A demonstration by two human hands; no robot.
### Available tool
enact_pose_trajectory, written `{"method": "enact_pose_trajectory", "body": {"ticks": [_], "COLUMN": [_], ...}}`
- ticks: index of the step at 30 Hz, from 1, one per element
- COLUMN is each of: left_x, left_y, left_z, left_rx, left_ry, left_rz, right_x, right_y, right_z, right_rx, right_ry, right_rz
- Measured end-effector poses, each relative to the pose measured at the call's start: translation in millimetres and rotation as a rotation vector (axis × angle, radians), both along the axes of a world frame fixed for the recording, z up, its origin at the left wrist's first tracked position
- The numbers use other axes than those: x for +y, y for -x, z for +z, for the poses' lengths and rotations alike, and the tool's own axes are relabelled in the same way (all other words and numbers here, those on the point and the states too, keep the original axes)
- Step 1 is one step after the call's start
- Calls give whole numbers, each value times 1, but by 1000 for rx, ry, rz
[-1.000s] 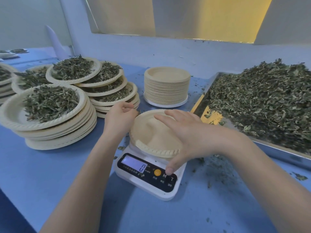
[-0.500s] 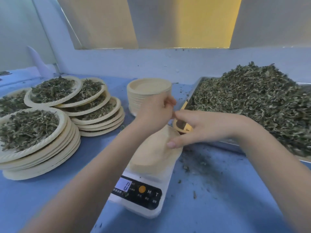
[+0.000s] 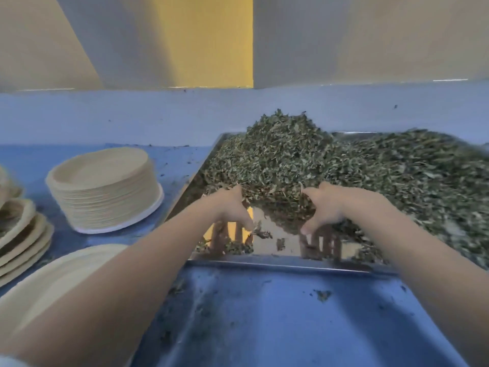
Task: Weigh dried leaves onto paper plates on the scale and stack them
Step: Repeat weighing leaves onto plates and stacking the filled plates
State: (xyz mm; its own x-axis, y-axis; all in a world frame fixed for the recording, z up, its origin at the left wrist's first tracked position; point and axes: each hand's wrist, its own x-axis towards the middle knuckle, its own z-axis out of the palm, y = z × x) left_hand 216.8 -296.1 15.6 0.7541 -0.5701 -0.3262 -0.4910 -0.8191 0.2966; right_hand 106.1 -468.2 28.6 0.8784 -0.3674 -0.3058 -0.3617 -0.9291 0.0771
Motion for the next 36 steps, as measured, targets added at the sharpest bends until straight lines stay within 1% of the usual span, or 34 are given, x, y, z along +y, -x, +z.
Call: {"method": "enact_pose_trajectory", "body": {"ticks": [1,3,5,8,11,13,15,16,17,18,20,21,22,24,26,28,30,32,34,35,36], "left_x": [-3,-8,-13,-21,-28,-30,-26,-23,-18,-14,-9,-8,-9,-15,-16,-11,-7,-7,-14,-19,-23], "left_y": [-6,-17,-26,-37,-41,-40,-41,-43,-46,-49,-52,-51,-49,-44,-43,-46,-50,-45,-34,-29,-25], "left_z": [-5,-12,-17,-21,-24,-26,-22,-17,-11,-4,4,5,2,-8,-11,-3,7,12,10,6,3], "left_rx": [-15,-36,-29,15,118,227,282,299,314,318,248,216,224,315,371,395,362,355,336,282,228], "left_ry": [-8,18,68,174,352,439,402,372,351,349,351,339,328,307,274,260,224,124,26,4,25], "left_rz": [21,58,83,119,161,154,86,41,4,-14,-4,4,0,-42,-87,-114,-109,-110,-145,-161,-163], "right_x": [-4,-8,-7,1,7,7,2,-2,-7,-12,-15,-12,-6,5,8,1,-7,-4,6,11,16], "right_y": [0,0,-3,-12,-19,-20,-18,-16,-15,-16,-21,-26,-32,-42,-47,-48,-50,-53,-62,-67,-71], "right_z": [-2,-6,-9,-14,-14,-10,-5,-3,-3,-3,-7,-11,-15,-21,-21,-16,-14,-17,-22,-24,-25], "right_rx": [-8,-83,-130,-131,-164,-221,-326,-373,-394,-371,-215,-158,-151,-220,-254,-259,-165,-62,-66,-87,-111], "right_ry": [33,89,84,61,23,-119,-343,-405,-391,-312,-155,-160,-221,-365,-426,-373,-293,-291,-317,-338,-365], "right_rz": [-10,-19,-46,-48,40,139,204,217,214,192,101,71,74,140,208,218,178,161,160,164,171]}}
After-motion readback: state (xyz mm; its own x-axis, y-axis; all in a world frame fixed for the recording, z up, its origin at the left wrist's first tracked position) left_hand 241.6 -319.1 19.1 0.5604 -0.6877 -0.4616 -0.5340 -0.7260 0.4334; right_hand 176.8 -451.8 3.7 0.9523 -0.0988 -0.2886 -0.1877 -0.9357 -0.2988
